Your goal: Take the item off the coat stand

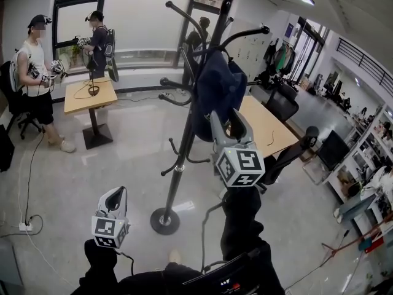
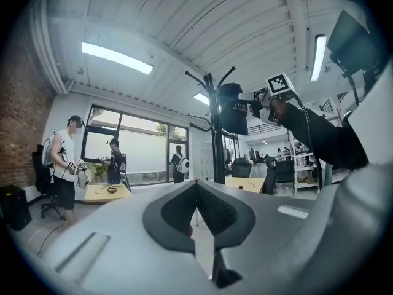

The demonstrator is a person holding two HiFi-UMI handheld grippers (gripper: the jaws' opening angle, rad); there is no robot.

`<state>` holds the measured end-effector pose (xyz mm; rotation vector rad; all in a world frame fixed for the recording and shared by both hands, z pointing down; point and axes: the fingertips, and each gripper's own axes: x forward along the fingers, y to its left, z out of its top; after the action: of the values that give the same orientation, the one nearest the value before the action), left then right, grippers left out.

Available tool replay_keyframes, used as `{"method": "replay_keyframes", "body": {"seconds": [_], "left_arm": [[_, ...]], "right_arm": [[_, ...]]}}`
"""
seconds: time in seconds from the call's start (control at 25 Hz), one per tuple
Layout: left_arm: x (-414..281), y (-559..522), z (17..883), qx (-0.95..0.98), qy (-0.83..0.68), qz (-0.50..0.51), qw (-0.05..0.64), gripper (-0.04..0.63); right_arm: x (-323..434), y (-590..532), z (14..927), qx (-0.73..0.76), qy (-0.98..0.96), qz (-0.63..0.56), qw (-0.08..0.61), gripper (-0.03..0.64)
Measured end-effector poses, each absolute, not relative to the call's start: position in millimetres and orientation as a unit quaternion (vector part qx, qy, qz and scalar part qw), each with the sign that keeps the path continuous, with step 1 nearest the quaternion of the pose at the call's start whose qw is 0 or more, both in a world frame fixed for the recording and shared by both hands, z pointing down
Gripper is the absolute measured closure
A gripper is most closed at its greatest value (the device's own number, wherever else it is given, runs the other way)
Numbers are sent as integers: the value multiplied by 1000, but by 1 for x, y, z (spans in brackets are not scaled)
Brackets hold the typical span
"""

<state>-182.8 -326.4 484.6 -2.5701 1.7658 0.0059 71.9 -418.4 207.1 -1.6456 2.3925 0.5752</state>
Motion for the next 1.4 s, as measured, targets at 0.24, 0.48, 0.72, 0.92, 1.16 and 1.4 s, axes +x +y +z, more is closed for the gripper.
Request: {"method": "replay_keyframes", "body": {"seconds": [0.24, 0.48, 0.72, 0.92, 1.16, 1.4], "left_arm": [[-188, -329, 485, -819, 573, 5, 9, 592], [-187, -328, 485, -819, 574, 7, 11, 594], [-186, -328, 484, -819, 573, 6, 11, 594], [-187, -326, 482, -817, 576, 6, 12, 594], [-189, -323, 479, -816, 578, 8, 9, 594], [-190, -320, 480, -816, 578, 8, 8, 592]], "right_arm": [[72, -421, 208, -557, 802, 195, 92, 461], [73, -420, 208, -559, 800, 198, 90, 500], [73, -421, 207, -561, 799, 198, 87, 530], [75, -422, 205, -563, 798, 195, 84, 547], [78, -423, 203, -568, 796, 190, 85, 573], [84, -423, 202, -573, 793, 192, 79, 591]]}}
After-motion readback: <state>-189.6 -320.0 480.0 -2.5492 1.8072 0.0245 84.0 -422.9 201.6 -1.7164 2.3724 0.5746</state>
